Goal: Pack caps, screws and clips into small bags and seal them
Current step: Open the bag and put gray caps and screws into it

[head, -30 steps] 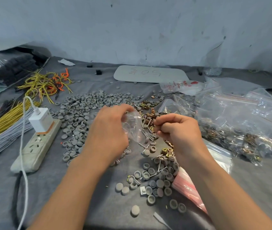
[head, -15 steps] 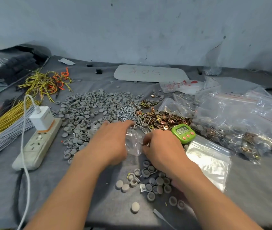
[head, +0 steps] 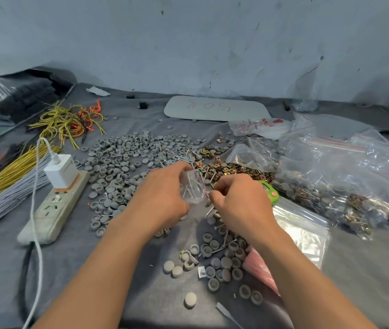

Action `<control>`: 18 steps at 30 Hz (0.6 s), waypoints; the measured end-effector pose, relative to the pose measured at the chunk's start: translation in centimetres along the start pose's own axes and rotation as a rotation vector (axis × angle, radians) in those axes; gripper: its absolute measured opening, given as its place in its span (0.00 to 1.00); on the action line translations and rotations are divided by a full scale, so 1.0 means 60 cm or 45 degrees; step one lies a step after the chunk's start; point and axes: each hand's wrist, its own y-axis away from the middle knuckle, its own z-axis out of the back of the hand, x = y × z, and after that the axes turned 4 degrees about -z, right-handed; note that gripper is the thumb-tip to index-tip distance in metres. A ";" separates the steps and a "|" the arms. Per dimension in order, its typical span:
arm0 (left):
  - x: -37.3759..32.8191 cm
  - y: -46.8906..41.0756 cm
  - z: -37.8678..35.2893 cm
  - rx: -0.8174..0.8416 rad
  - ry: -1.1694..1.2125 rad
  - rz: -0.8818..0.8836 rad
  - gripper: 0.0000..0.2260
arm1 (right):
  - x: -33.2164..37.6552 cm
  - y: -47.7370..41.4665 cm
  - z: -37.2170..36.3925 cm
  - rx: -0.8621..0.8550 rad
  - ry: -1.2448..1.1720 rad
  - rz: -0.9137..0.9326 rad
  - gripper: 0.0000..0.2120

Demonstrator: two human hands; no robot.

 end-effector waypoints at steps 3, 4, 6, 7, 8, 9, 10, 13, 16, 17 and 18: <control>-0.005 0.000 -0.004 0.011 -0.045 -0.008 0.38 | 0.000 0.002 0.009 0.023 -0.349 0.091 0.07; -0.008 0.000 -0.008 0.020 -0.060 -0.013 0.39 | 0.001 0.002 0.009 -0.013 -0.365 0.111 0.07; -0.012 0.000 -0.015 -0.027 -0.074 -0.018 0.37 | 0.003 0.002 0.008 -0.135 -0.315 0.135 0.07; -0.013 0.000 -0.017 -0.076 -0.070 -0.020 0.35 | 0.004 0.001 0.009 -0.186 -0.314 0.140 0.07; -0.014 0.000 -0.017 -0.123 -0.063 -0.021 0.34 | 0.003 0.001 0.010 -0.226 -0.330 0.146 0.06; -0.014 0.000 -0.017 -0.161 -0.059 -0.021 0.33 | 0.002 0.000 0.012 -0.266 -0.338 0.152 0.05; -0.014 0.001 -0.016 -0.187 -0.060 -0.015 0.33 | 0.002 0.000 0.016 -0.299 -0.330 0.161 0.05; -0.016 0.003 -0.011 -0.162 -0.072 -0.028 0.32 | 0.001 0.002 0.020 -0.226 -0.413 0.212 0.06; -0.027 0.006 -0.007 0.003 0.022 -0.085 0.31 | 0.008 0.007 0.016 -0.057 -0.543 0.261 0.08; -0.032 0.007 -0.005 0.064 0.091 -0.104 0.31 | 0.009 0.006 0.013 -0.053 -0.548 0.283 0.08; -0.036 0.009 -0.003 0.114 0.168 -0.120 0.30 | 0.010 0.005 0.010 -0.069 -0.528 0.311 0.07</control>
